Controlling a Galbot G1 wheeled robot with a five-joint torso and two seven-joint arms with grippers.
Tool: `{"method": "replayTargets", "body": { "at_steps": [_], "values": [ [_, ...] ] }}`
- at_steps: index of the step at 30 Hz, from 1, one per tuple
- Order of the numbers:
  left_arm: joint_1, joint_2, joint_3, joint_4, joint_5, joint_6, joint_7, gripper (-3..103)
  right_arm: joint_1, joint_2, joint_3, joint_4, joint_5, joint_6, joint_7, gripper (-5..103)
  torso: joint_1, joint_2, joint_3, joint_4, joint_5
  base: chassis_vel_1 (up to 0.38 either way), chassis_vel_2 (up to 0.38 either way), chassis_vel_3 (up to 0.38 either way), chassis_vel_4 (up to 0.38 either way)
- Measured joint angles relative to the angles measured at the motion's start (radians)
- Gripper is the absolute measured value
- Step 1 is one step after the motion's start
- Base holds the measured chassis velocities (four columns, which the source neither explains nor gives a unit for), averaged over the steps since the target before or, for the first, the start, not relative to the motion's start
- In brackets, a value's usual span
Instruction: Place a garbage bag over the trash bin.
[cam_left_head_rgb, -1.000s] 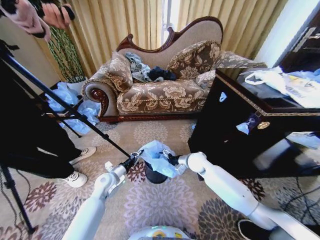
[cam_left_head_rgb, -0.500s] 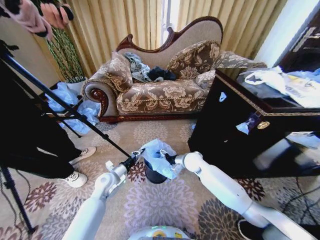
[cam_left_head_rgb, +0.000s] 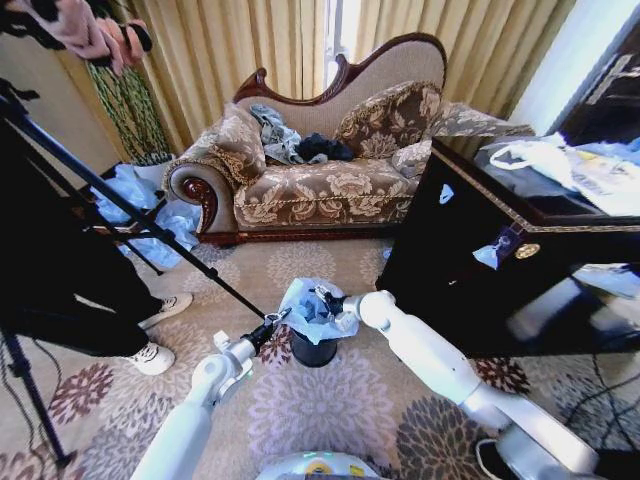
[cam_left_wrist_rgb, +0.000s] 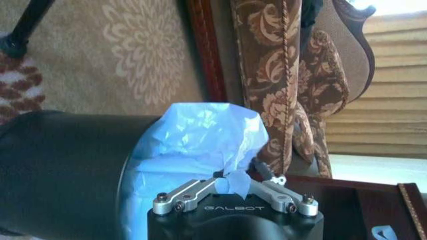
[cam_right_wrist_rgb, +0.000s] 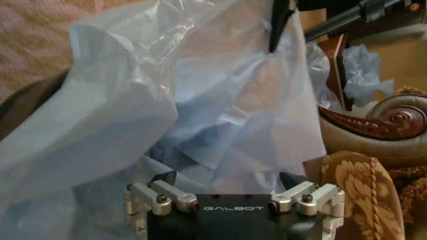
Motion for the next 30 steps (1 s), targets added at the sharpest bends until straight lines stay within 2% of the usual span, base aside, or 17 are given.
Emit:
{"method": "replayTargets", "body": {
  "at_steps": [12,22,30],
  "values": [
    [-0.030,-0.006,0.006,0.021,0.008,0.001,0.018,0,0.051,-0.019,0.010,-0.051,-0.024,0.014,0.016,100,0.000,0.000,0.000,-0.0002,0.0000,0.000,0.000,0.000,0.000],
    [-0.025,-0.011,0.001,0.020,0.014,0.000,0.029,0,0.066,0.025,0.022,-0.111,-0.048,0.013,0.052,100,0.000,0.000,0.000,0.0000,-0.0001,0.000,0.000,0.000,0.000],
    [-0.036,-0.011,0.000,0.030,0.016,-0.003,0.036,0,0.089,0.028,0.035,-0.163,-0.072,0.018,0.072,100,0.000,0.000,0.000,0.0000,-0.0001,0.000,0.000,0.000,0.000]
  ]
}}
